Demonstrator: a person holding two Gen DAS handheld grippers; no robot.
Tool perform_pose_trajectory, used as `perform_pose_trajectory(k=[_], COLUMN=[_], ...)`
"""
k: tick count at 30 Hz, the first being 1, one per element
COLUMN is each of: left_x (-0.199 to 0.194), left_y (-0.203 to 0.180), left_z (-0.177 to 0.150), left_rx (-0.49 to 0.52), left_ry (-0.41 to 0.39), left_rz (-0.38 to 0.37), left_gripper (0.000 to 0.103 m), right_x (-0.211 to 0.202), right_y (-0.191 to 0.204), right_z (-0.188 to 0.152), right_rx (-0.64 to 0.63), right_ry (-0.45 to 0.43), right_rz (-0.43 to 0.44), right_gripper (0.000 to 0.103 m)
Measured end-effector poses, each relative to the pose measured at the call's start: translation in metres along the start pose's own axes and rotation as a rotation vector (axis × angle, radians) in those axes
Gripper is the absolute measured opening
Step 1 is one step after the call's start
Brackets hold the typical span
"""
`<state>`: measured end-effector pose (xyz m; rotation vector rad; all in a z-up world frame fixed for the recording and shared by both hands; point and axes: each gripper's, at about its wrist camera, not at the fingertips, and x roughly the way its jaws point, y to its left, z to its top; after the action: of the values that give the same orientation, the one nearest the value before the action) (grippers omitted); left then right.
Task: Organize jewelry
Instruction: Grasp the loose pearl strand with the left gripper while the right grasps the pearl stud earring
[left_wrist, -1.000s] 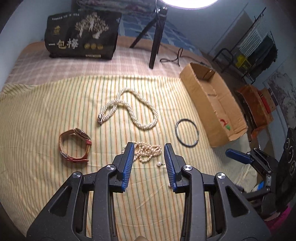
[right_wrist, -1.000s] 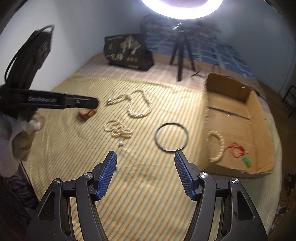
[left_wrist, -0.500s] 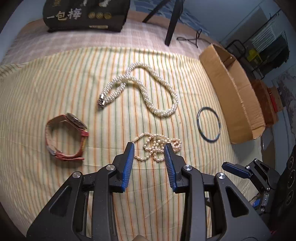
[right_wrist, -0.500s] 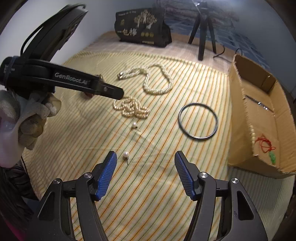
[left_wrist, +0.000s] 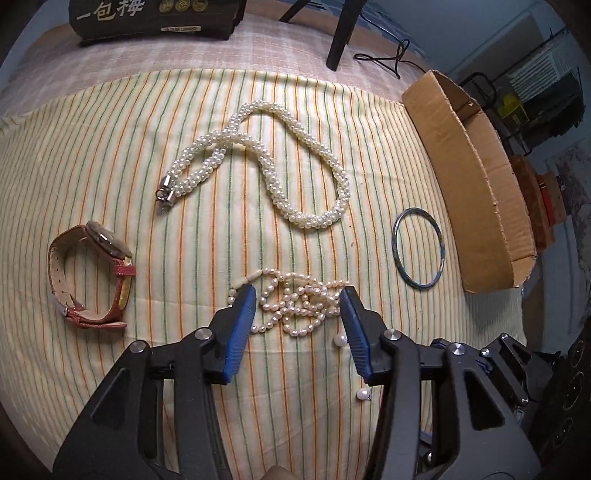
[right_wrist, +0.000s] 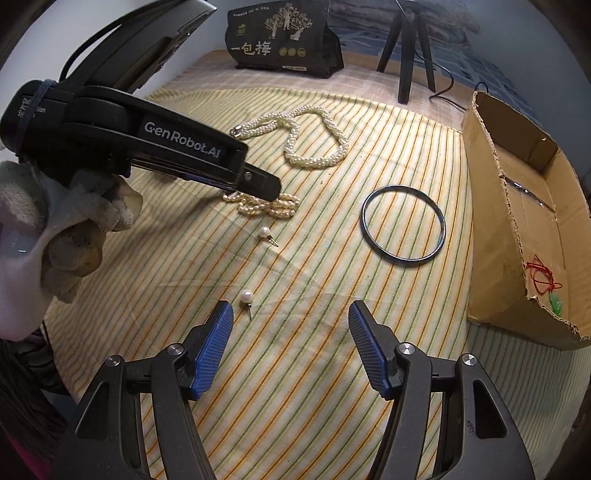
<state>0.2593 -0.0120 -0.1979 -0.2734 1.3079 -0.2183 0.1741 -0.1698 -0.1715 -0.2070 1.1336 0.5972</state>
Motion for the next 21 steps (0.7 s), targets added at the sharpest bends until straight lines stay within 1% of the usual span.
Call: perform_pose_trajectory(k=[6, 7, 9, 11, 16, 17, 18, 19, 20, 21], left_x=[0.007, 0.008, 0.009, 0.009, 0.012, 0.012, 0.013, 0.012, 0.013, 0.013], left_y=[-0.008, -0.009, -0.013, -0.016, -0.017, -0.017, -0.018, -0.018, -0.019, -0.019], left_z=[0.003, 0.003, 0.003, 0.002, 0.0, 0.0, 0.0, -0.002, -0.002, -0.003], left_rx=[0.021, 0.026, 0.037, 0.049, 0.064, 0.068, 0.075, 0.081, 0.09, 0.099], left_ry=[-0.007, -0.006, -0.006, -0.009, -0.015, -0.018, -0.025, -0.032, -0.04, -0.047], left_rz=[0.045, 0.051, 0.055, 0.062, 0.07, 0.084, 0.099, 0.113, 0.127, 0.136], left_gripper=[0.048, 0.049, 0.056, 0.059, 0.059, 0.058, 0.053, 0.05, 0.046, 0.039], right_x=[0.002, 0.003, 0.003, 0.004, 0.003, 0.004, 0.005, 0.006, 0.007, 0.007], right_y=[0.0, 0.0, 0.0, -0.001, 0.004, 0.004, 0.006, 0.007, 0.009, 0.01], right_z=[0.0, 0.0, 0.001, 0.001, 0.001, 0.001, 0.001, 0.002, 0.002, 0.001], right_rx=[-0.001, -0.001, 0.002, 0.002, -0.015, -0.018, -0.021, -0.024, -0.031, -0.035], right_ry=[0.005, 0.006, 0.007, 0.006, -0.001, 0.0, 0.001, 0.001, 0.003, 0.004], right_rz=[0.001, -0.001, -0.002, -0.001, 0.002, 0.002, 0.003, 0.004, 0.005, 0.005], right_gripper=[0.064, 0.064, 0.064, 0.064, 0.064, 0.064, 0.064, 0.064, 0.064, 0.064])
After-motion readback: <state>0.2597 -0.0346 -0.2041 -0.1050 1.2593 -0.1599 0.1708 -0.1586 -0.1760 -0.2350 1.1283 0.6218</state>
